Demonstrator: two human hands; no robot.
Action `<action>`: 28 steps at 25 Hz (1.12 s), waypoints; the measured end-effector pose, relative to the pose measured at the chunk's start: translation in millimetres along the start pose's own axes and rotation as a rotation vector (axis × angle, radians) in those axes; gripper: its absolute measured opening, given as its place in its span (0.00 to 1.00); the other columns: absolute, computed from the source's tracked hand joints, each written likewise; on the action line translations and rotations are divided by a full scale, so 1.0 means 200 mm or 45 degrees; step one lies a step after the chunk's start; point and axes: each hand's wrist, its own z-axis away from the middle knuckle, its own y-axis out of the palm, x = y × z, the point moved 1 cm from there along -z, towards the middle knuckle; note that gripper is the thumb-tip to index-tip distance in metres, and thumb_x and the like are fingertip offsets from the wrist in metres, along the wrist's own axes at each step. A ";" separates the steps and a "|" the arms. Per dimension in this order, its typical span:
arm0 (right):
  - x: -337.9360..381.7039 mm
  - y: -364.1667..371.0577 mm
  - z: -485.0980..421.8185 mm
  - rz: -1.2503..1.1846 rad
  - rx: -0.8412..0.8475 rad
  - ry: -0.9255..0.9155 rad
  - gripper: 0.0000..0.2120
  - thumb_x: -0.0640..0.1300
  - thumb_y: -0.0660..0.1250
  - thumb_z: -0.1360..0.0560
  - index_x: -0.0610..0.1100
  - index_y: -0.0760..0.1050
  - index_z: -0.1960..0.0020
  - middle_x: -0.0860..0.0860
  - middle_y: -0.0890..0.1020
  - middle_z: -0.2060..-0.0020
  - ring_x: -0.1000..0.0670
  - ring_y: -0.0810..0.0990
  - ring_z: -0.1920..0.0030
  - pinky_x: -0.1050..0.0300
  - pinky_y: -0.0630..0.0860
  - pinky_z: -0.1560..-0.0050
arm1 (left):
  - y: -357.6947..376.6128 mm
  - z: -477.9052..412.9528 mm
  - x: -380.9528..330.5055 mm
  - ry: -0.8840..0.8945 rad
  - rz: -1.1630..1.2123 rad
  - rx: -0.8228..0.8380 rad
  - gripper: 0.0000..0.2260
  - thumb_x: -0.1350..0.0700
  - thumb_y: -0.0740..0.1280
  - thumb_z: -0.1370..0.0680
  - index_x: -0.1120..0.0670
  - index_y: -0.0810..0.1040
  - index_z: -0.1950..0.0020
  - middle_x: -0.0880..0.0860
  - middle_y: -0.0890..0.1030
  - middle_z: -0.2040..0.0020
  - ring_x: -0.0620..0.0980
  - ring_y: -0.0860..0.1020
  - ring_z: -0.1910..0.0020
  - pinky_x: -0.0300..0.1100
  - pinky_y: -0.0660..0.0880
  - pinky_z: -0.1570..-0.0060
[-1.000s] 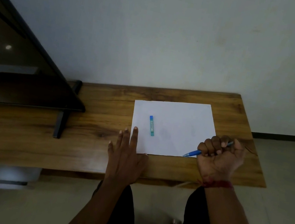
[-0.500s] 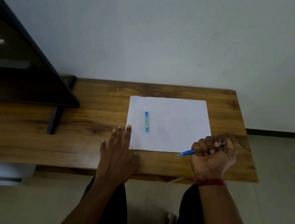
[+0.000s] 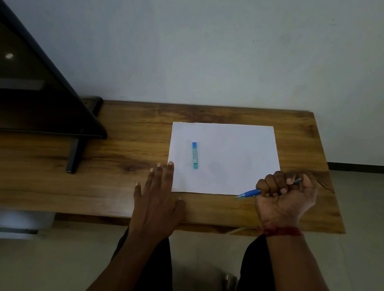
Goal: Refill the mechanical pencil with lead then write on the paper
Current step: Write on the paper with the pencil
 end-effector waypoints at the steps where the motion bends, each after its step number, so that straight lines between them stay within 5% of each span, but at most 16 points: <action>1: 0.00 0.00 0.00 0.000 -0.004 0.001 0.22 0.49 0.47 0.23 0.46 0.64 0.73 0.53 0.62 0.81 0.55 0.57 0.79 0.64 0.55 0.74 | 0.00 0.01 0.00 0.003 -0.002 0.001 0.35 0.43 0.59 0.22 0.47 0.40 0.23 0.53 0.48 0.20 0.55 0.47 0.22 0.61 0.49 0.27; 22: -0.03 0.01 0.00 0.036 -0.070 0.023 0.20 0.47 0.48 0.23 0.46 0.63 0.73 0.53 0.62 0.81 0.55 0.57 0.79 0.64 0.54 0.75 | 0.07 -0.06 -0.01 -0.060 -0.158 0.017 0.36 0.38 0.56 0.24 0.47 0.40 0.23 0.55 0.47 0.20 0.59 0.45 0.22 0.68 0.49 0.30; 28: -0.03 0.00 0.00 0.027 -0.048 0.039 0.22 0.50 0.48 0.22 0.46 0.65 0.73 0.53 0.62 0.80 0.55 0.57 0.79 0.64 0.55 0.74 | 0.11 -0.07 0.00 0.048 -0.223 0.090 0.37 0.31 0.48 0.24 0.46 0.37 0.23 0.56 0.38 0.21 0.62 0.39 0.23 0.70 0.48 0.31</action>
